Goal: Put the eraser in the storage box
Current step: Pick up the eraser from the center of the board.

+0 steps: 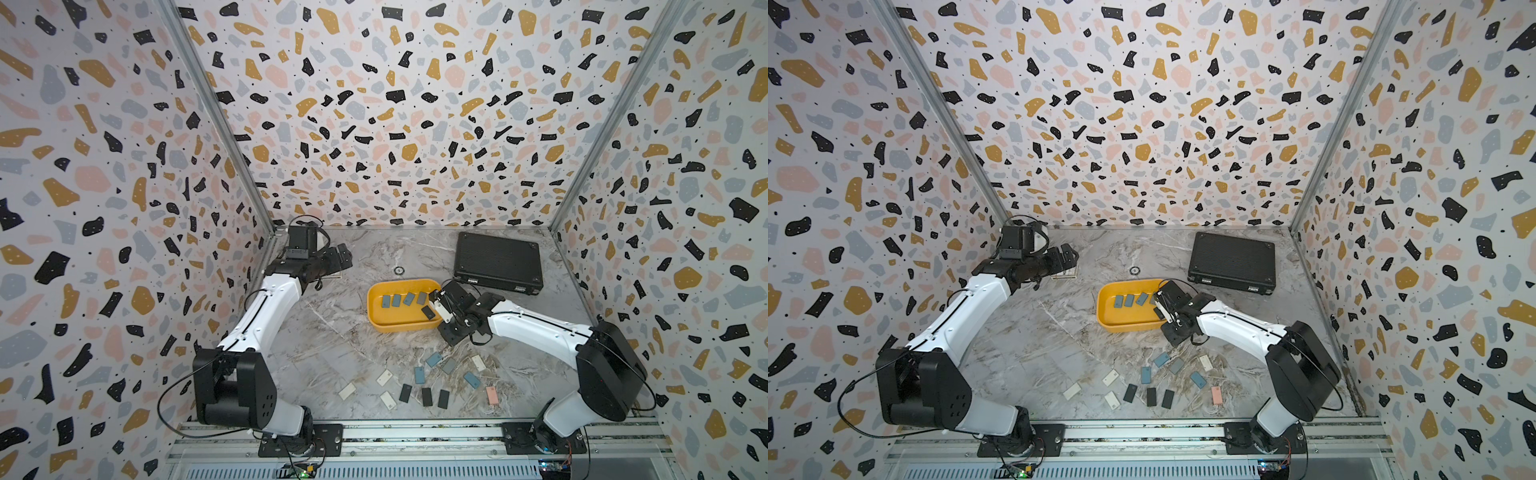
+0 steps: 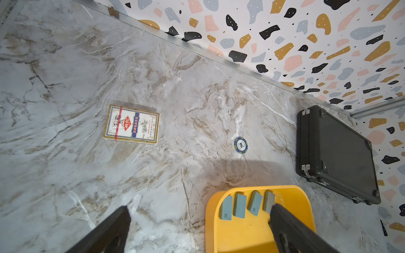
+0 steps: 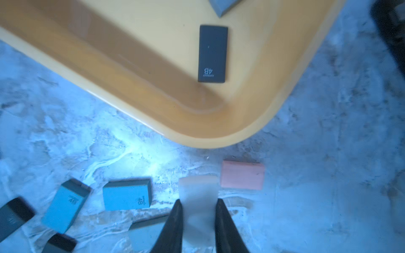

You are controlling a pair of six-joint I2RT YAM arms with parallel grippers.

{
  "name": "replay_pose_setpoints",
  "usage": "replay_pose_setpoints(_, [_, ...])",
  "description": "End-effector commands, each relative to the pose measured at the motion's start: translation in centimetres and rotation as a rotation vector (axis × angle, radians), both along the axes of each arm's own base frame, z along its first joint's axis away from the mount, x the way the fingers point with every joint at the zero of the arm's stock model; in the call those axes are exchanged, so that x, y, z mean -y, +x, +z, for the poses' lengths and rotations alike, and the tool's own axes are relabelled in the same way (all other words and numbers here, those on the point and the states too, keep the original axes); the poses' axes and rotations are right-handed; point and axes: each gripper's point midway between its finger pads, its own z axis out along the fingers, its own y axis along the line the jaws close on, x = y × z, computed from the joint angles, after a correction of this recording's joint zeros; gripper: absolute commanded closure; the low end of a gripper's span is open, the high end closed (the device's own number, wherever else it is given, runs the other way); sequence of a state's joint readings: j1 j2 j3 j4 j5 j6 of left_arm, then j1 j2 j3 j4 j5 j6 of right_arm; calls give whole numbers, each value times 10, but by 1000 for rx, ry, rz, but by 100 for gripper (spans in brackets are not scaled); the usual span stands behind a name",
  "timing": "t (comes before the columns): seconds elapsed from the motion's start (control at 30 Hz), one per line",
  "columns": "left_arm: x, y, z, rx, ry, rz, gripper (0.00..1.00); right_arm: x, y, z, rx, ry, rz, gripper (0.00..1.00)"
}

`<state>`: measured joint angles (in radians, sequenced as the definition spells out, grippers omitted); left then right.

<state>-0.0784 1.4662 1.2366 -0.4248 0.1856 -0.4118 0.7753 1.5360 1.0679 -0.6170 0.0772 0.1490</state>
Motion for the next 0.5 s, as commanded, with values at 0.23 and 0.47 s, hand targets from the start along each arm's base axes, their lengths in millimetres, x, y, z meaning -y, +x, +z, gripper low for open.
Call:
replay_pose_setpoints(0.23, [-3, 1, 17, 58, -3, 5, 0, -3, 16, 79, 146, 65, -15, 85])
replay_pose_setpoints(0.47, [-5, -1, 21, 67, 12, 10, 1, -26, 38, 101, 173, 98, -7, 85])
